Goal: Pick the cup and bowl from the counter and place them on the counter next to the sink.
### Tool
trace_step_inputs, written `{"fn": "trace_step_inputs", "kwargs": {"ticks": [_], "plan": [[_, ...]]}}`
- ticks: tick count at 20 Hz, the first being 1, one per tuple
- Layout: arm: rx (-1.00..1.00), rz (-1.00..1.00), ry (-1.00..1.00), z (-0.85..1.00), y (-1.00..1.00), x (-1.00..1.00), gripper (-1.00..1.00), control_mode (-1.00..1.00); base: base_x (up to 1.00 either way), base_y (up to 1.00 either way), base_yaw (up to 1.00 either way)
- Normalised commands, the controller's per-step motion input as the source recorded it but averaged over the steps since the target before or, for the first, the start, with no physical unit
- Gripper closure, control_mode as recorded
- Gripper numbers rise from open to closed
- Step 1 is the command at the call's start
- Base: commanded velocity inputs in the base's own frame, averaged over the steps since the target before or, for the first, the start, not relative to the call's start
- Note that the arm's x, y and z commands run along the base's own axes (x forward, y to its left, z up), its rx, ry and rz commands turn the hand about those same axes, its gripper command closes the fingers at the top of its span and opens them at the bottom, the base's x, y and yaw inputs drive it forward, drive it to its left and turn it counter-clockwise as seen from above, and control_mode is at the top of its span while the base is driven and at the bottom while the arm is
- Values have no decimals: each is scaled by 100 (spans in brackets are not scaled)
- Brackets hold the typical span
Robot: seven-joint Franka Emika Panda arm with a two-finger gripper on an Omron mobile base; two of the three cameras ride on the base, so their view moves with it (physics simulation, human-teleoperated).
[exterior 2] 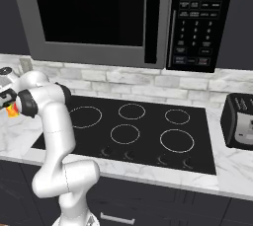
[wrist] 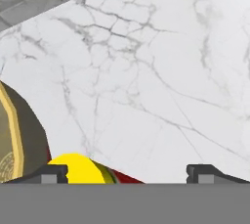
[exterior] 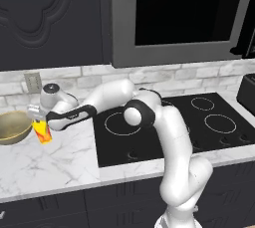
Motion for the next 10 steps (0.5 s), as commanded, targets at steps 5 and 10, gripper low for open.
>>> {"fn": "trace_step_inputs", "kwargs": {"ticks": [5, 10], "plan": [[0, 0, 0, 0, 0, 0, -100, -100, 0, 0, 0], [0, 0, 0, 0, 0, 0, 100, -100, 0, 0, 0]]}}
